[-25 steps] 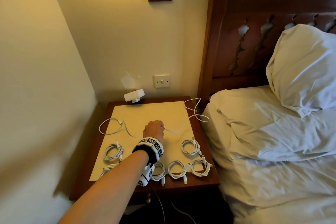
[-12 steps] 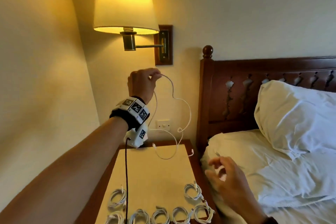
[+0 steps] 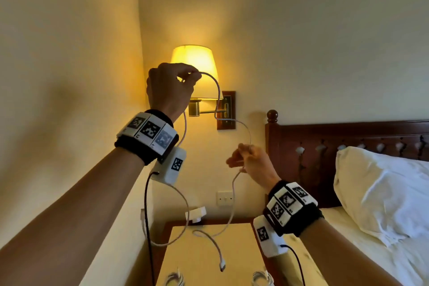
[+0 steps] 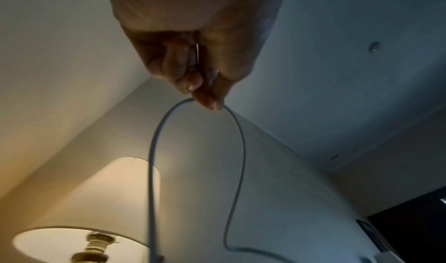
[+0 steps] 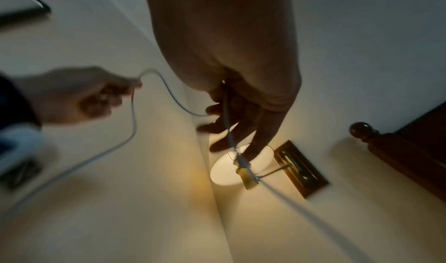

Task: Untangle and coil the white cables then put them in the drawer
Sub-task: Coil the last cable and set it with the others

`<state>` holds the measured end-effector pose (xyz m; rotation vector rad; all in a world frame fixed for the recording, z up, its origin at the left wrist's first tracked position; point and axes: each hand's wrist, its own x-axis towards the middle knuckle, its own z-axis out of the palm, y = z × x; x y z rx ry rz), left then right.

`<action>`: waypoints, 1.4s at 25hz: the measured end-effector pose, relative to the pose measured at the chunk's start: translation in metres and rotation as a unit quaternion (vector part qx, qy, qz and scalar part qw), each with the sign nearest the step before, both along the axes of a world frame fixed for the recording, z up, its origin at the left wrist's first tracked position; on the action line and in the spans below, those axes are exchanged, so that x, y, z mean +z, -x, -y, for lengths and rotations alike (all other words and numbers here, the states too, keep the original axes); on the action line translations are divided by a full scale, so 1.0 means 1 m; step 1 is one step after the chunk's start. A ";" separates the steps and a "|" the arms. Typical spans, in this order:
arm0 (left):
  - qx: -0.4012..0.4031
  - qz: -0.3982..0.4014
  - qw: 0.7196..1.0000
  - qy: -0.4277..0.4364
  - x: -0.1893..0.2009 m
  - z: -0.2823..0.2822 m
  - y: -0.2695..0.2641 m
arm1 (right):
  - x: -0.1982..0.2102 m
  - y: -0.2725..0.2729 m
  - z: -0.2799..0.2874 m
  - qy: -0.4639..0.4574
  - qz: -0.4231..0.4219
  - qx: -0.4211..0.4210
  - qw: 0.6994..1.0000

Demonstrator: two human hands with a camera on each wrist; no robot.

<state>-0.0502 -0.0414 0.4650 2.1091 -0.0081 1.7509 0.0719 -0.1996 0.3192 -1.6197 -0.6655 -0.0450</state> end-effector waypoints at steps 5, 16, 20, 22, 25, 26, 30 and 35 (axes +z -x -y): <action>0.021 -0.288 0.951 0.112 0.013 -0.018 0.072 | 0.070 0.033 0.016 0.137 0.110 -0.074 0.982; -0.080 -0.281 0.954 0.068 -0.048 0.015 0.069 | 0.088 0.081 0.031 0.195 0.263 0.040 0.944; 0.103 -0.265 0.950 0.129 -0.053 -0.053 0.090 | 0.062 0.050 0.073 0.170 0.188 0.009 0.967; 0.107 -0.349 0.921 0.132 -0.060 -0.050 0.093 | 0.058 0.050 0.070 0.154 0.171 0.028 0.973; -0.026 -0.358 0.931 0.069 -0.064 0.004 0.082 | 0.070 0.068 0.043 0.148 0.198 0.051 0.968; -0.084 -0.356 0.930 0.042 -0.068 0.024 0.076 | 0.074 0.075 0.035 0.148 0.210 0.053 0.965; -0.118 -0.257 0.959 -0.019 -0.086 0.045 0.056 | 0.075 0.089 0.025 0.123 0.151 0.121 0.973; -0.033 -0.148 0.988 0.023 -0.099 0.013 0.051 | 0.054 0.087 0.043 0.106 0.038 0.167 0.979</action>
